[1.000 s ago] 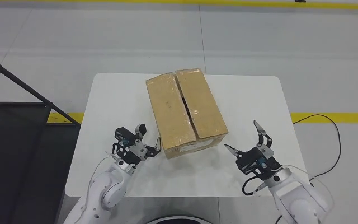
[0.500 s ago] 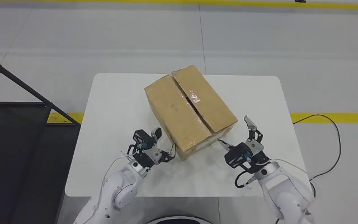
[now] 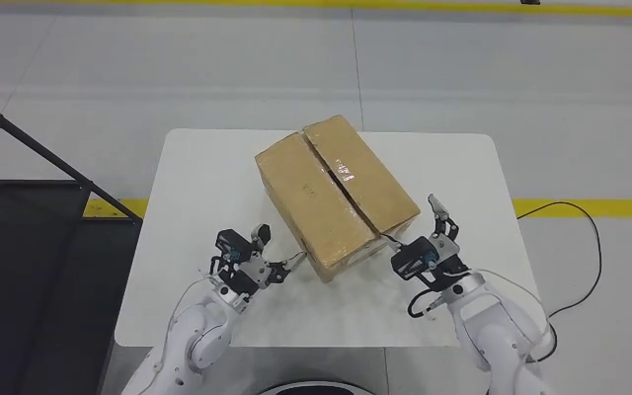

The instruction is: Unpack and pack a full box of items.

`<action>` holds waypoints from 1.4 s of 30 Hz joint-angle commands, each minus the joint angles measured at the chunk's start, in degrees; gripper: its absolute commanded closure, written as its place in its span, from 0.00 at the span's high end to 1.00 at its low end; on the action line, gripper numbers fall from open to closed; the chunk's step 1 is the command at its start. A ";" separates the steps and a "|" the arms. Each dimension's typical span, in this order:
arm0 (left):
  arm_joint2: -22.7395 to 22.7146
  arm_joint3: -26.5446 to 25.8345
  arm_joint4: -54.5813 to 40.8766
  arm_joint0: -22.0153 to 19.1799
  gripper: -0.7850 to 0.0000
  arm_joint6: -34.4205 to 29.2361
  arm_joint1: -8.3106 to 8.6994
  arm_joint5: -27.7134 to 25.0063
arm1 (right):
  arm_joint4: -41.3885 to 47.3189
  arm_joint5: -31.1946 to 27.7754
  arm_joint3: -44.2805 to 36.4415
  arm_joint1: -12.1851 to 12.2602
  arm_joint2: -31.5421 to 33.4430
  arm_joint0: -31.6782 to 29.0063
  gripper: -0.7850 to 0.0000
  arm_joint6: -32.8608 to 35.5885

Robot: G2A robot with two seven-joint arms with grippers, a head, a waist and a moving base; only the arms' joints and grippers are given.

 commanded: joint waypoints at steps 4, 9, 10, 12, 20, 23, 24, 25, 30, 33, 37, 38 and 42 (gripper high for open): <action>-1.75 0.69 -1.47 0.52 1.00 0.46 0.18 -0.71 | 0.07 0.21 0.42 -0.11 -0.58 0.56 0.82 -0.18; -3.27 1.23 -2.71 1.06 1.00 0.99 0.33 -1.30 | -0.12 0.56 0.44 -0.21 -1.21 0.95 0.60 -0.25; -3.44 1.27 -2.78 1.15 1.00 1.08 0.35 -1.33 | -0.14 0.60 0.48 -0.23 -1.28 1.02 0.63 -0.21; -4.26 1.37 -3.15 1.55 1.00 1.46 0.42 -1.11 | -0.18 0.71 0.68 -0.28 -1.54 1.27 0.63 -0.11; -8.25 1.72 -4.93 4.05 1.00 3.39 0.82 -1.32 | -0.28 1.62 1.03 -0.43 -2.00 1.60 0.33 -0.64; -10.34 2.11 -6.19 4.99 1.00 4.33 1.02 -1.96 | -0.17 1.76 0.92 -0.45 -1.87 1.51 0.03 -1.14; -11.07 2.26 -6.59 5.29 1.00 4.53 1.09 -2.23 | -0.09 1.74 0.86 -0.44 -1.79 1.46 0.00 -1.33; -11.77 2.40 -7.03 5.59 1.00 4.71 1.16 -2.51 | 0.13 1.69 0.76 -0.44 -1.72 1.38 0.00 -1.60; -13.97 3.06 -6.81 6.81 1.00 4.57 1.59 -5.94 | 0.11 0.73 0.02 -0.31 -1.03 0.75 0.00 -2.98; -13.72 3.44 -4.91 6.77 1.00 4.33 1.73 -7.76 | -0.26 -0.28 -0.76 -0.14 -0.29 0.03 0.00 -3.96; -12.28 3.96 -1.42 5.86 1.00 4.06 1.88 -10.86 | -1.19 -1.27 -1.82 0.09 0.69 -1.18 0.00 -4.77; -11.73 3.99 -0.71 5.61 1.00 4.14 1.84 -10.88 | -1.26 -1.40 -2.02 0.13 0.90 -1.47 0.00 -4.93; -8.75 3.89 0.54 4.60 1.00 4.64 1.49 -10.45 | -1.03 -1.64 -2.44 0.22 1.57 -2.21 0.00 -5.32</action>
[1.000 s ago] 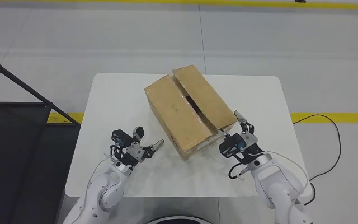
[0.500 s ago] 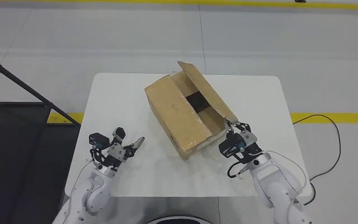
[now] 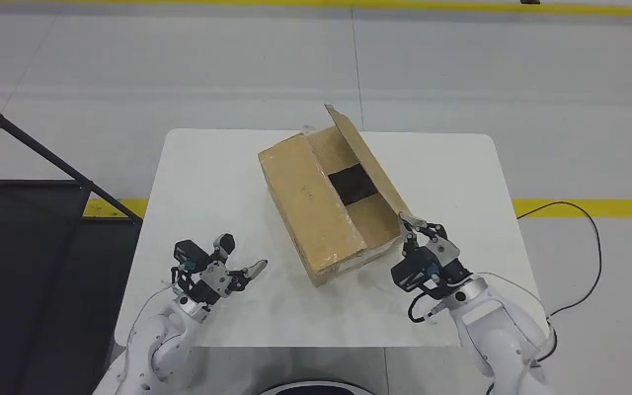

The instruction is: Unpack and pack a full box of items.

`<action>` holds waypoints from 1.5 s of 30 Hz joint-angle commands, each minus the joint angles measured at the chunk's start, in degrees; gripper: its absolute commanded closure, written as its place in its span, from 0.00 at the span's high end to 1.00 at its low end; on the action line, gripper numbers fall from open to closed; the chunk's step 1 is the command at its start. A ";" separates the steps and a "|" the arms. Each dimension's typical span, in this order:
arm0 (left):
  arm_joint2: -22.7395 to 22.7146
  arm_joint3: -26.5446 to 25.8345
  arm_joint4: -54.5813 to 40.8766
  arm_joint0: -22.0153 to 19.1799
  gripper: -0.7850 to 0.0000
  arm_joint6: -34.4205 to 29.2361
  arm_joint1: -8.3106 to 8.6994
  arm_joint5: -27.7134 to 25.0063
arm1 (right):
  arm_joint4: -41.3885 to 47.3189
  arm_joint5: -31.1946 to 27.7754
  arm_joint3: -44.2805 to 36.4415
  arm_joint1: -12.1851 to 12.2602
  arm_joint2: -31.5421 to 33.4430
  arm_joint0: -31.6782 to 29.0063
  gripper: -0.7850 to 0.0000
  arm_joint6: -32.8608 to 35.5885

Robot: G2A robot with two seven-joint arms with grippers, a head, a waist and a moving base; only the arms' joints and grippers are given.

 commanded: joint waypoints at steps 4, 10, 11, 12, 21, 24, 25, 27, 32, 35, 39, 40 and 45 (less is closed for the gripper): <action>4.89 -0.47 0.79 -1.85 1.00 -2.32 -0.70 2.69 | 0.46 0.13 -0.17 0.03 0.35 -0.47 0.00 -0.32; 8.81 -0.90 1.37 -3.93 1.00 -3.93 -1.37 5.55 | 0.79 0.48 -0.01 0.01 0.34 -0.51 0.00 -0.64; 9.15 -0.94 1.41 -4.12 1.00 -4.01 -1.43 5.73 | 0.82 0.57 0.05 0.00 0.32 -0.46 0.00 -0.66; 9.80 -0.95 1.68 -4.47 1.00 -4.26 -1.53 5.98 | 0.93 0.98 0.27 -0.03 0.36 -0.28 0.00 -0.45; 10.14 0.01 1.88 -5.07 1.00 -3.35 -1.60 6.29 | 2.54 3.83 1.53 -0.37 0.74 2.37 0.00 2.77; 8.91 0.17 1.18 -4.62 1.00 -2.67 -1.43 6.03 | 2.20 4.47 2.10 -0.49 0.75 3.73 0.00 5.07; 8.42 0.22 0.95 -4.41 1.00 -2.44 -1.36 5.87 | 2.34 4.53 2.36 -0.54 0.66 4.26 0.00 5.68; 7.43 0.34 0.40 -3.98 1.00 -2.07 -1.22 5.59 | 2.83 4.64 2.91 -0.63 0.64 5.34 0.00 6.76; 5.19 1.06 -1.09 -3.41 1.00 -1.81 -0.90 4.55 | 3.79 5.50 3.93 -0.87 0.85 7.71 0.00 9.87; 4.32 1.48 -1.73 -3.21 1.00 -1.60 -0.78 4.13 | 4.71 5.41 4.43 -0.99 0.94 8.82 0.38 11.94; 3.54 2.09 -2.26 -3.17 1.00 -1.46 -0.67 3.72 | 7.62 3.37 2.28 -1.00 1.39 7.62 1.00 11.92; 3.38 2.34 -2.49 -3.27 1.00 -1.47 -0.65 3.60 | 8.54 2.52 1.19 -0.94 1.85 6.49 1.00 11.78; 3.13 3.54 -3.26 -4.43 1.00 -2.31 -0.60 2.62 | 9.28 0.61 -6.35 -0.59 3.83 -1.88 1.00 10.38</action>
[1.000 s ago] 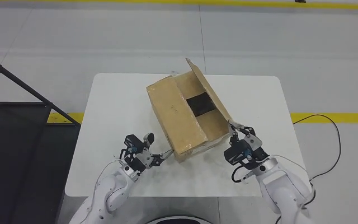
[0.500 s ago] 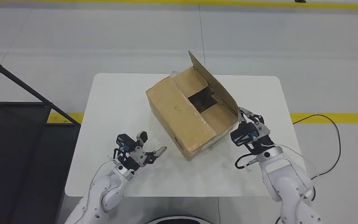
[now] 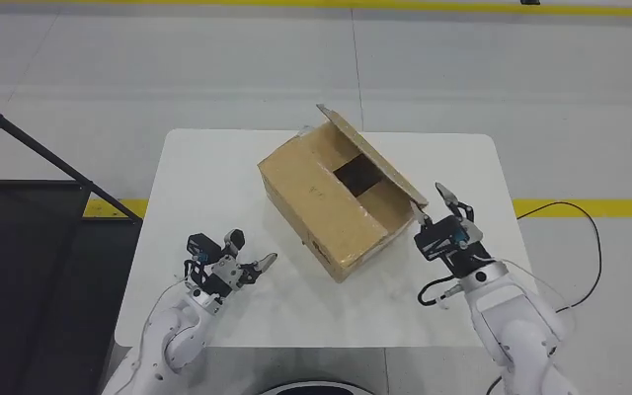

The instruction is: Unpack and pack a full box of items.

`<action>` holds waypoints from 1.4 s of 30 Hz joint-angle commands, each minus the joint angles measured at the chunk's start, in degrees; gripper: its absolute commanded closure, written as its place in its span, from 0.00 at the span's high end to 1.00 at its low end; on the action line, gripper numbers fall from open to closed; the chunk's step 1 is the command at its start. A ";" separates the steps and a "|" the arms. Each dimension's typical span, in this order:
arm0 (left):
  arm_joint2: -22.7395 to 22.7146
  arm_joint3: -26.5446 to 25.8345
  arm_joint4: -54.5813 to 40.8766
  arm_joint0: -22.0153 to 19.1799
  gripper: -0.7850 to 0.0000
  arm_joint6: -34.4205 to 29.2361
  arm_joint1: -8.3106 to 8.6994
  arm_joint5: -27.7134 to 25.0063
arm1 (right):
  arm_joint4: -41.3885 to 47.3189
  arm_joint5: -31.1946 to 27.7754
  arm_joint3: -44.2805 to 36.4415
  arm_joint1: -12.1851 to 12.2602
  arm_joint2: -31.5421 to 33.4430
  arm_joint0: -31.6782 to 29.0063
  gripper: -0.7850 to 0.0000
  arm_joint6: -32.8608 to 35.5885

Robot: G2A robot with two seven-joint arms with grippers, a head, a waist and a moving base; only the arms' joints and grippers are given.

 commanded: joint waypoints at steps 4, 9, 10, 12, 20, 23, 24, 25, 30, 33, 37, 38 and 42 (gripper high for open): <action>0.31 1.43 -0.42 -1.73 1.00 -1.40 0.02 -1.36 | -1.06 -0.14 -6.86 0.18 -0.18 -10.13 1.00 -1.97; 0.49 3.03 -0.47 -3.35 1.00 -2.06 0.03 -2.13 | -6.25 3.56 -8.70 -0.09 -5.87 -15.64 1.00 -0.96; 0.40 3.25 -0.42 -3.53 1.00 -2.03 0.05 -2.27 | -7.25 5.10 -8.61 -0.24 -7.42 -16.03 1.00 -0.24; -0.08 3.64 -0.52 -3.58 1.00 -1.34 0.11 -2.26 | -8.00 6.96 -7.97 -0.56 -10.83 -16.38 1.00 0.43; -4.19 4.83 -2.26 -2.12 1.00 2.89 0.72 -5.17 | -7.87 19.85 -1.59 -2.61 -21.52 -12.60 1.00 3.16; -5.61 5.08 -3.11 -1.88 1.00 2.69 0.98 -6.39 | -9.64 27.04 1.79 -3.67 -25.29 -10.38 1.00 3.55; -5.95 5.16 -3.45 -1.85 1.00 2.49 1.04 -6.69 | -9.62 28.76 2.92 -4.03 -26.50 -9.54 1.00 3.60; -5.95 5.16 -3.45 -1.85 1.00 2.49 1.04 -6.69 | -9.71 30.12 3.77 -4.27 -27.07 -8.93 1.00 3.79; -5.95 5.16 -3.45 -1.85 1.00 2.49 1.04 -6.69 | -11.21 38.17 9.23 -5.97 -30.58 -4.87 1.00 5.61; -5.95 5.16 -3.45 -1.85 1.00 2.49 1.04 -6.69 | -11.25 39.95 10.52 -6.48 -31.03 -4.05 1.00 5.89; -5.95 5.16 -3.45 -1.85 1.00 2.49 1.04 -6.69 | -11.61 40.98 10.84 -6.80 -30.57 -4.06 1.00 5.75; -5.95 5.16 -3.45 -1.85 1.00 2.49 1.04 -6.69 | -11.67 41.05 10.79 -6.82 -30.39 -4.13 1.00 5.72; -5.95 5.16 -3.45 -1.85 1.00 2.49 1.04 -6.69 | -11.48 41.13 10.45 -6.90 -28.75 -4.70 1.00 5.53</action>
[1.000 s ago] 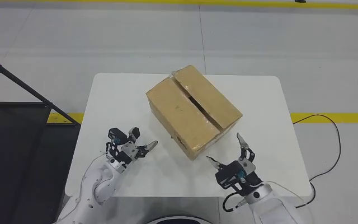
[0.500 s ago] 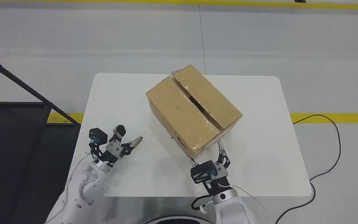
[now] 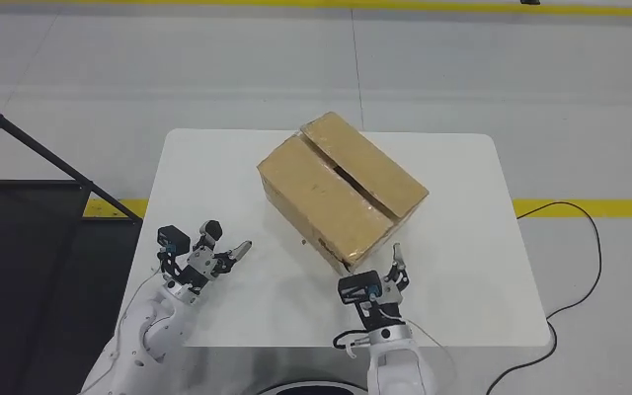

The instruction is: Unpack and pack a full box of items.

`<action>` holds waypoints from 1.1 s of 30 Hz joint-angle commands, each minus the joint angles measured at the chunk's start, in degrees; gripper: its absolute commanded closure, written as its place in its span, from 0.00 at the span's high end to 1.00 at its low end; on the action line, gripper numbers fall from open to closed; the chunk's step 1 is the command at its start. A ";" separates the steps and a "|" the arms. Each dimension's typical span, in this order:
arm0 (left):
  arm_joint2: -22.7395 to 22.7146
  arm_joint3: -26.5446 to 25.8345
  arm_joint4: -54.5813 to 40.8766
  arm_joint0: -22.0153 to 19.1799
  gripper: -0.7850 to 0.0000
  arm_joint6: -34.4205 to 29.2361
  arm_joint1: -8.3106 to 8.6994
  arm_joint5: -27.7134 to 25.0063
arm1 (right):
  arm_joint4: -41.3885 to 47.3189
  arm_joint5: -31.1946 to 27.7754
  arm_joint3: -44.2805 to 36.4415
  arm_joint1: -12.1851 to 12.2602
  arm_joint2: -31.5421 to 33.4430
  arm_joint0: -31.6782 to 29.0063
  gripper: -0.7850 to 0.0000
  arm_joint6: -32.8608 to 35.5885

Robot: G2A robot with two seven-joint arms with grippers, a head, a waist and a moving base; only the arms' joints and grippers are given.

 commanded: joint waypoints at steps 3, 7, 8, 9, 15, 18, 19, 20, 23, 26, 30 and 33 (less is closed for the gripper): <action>0.00 0.00 0.00 0.00 1.00 0.00 0.00 0.00 | 1.05 0.18 -0.42 -0.03 2.16 -0.60 1.00 -0.28; 0.00 0.00 0.00 0.00 1.00 0.00 0.00 0.00 | 2.00 -0.02 -0.82 0.01 4.50 -1.09 1.00 -0.65; 0.00 0.00 0.00 0.00 1.00 0.00 0.00 0.00 | 2.39 -0.30 -1.02 0.04 5.38 -1.24 1.00 -0.74; 0.00 0.00 0.00 0.00 1.00 0.00 0.00 0.00 | 2.74 -0.56 -1.16 0.06 6.06 -1.33 1.00 -0.79; 0.00 0.00 0.00 0.00 1.00 0.00 0.00 0.00 | 4.29 -1.56 -1.64 0.09 9.26 -1.75 1.00 -1.34; 0.00 0.00 0.00 0.00 1.00 0.00 0.00 0.00 | 5.07 -2.06 -1.88 0.04 10.55 -1.78 1.00 -1.56; 0.00 0.00 0.00 0.00 1.00 0.00 0.00 0.00 | 5.26 -2.36 -1.86 0.03 11.12 -1.69 1.00 -1.57; 0.00 0.00 0.00 0.00 1.00 0.00 0.00 0.00 | 5.38 -2.50 -1.85 0.02 11.40 -1.63 1.00 -1.54; 0.00 0.00 0.00 0.00 1.00 0.00 0.00 0.00 | 6.20 -3.35 -1.70 -0.04 12.58 -1.23 1.00 -1.45; 0.00 0.00 0.00 0.00 1.00 0.00 0.00 0.00 | 6.88 -3.75 -1.57 -0.12 13.66 -0.91 1.00 -1.50; 0.00 0.00 0.00 0.00 1.00 0.00 0.00 0.00 | 7.86 -3.57 -1.23 -0.27 15.26 -0.63 1.00 -1.27; 0.00 0.00 0.00 0.00 1.00 0.00 0.00 0.00 | 10.63 -3.36 -1.82 -0.40 16.69 -0.73 1.00 -1.33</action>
